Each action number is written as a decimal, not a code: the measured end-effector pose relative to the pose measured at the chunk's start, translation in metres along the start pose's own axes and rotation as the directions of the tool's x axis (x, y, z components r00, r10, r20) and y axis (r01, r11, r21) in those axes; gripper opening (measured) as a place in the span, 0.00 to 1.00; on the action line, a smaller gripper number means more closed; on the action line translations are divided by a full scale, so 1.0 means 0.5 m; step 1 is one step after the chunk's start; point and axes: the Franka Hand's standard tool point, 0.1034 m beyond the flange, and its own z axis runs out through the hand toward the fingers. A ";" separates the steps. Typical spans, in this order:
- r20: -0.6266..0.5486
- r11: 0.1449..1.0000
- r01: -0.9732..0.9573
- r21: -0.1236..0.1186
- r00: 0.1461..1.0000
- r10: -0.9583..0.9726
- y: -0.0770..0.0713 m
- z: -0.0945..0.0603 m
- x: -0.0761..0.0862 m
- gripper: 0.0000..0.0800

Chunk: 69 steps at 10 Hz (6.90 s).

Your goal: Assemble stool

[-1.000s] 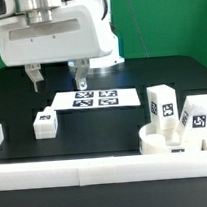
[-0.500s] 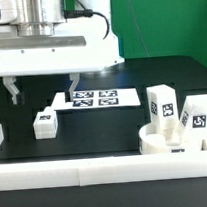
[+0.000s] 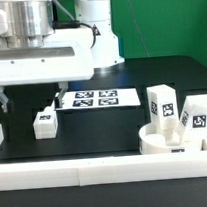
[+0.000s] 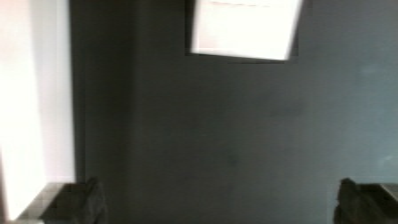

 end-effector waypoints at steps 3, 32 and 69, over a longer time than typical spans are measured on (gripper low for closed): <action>0.274 0.999 -0.019 0.035 0.962 0.009 -0.012 0.011 -0.006 0.81; 0.732 0.999 -0.034 -0.007 0.681 0.028 -0.007 0.108 -0.084 0.42; -0.609 0.996 -0.013 -0.089 0.792 -0.044 -0.349 -0.051 0.124 0.42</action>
Offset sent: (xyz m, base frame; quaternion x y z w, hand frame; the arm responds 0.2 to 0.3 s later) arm -0.0131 -0.0196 -0.0123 -0.0471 -0.1925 0.0378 0.9794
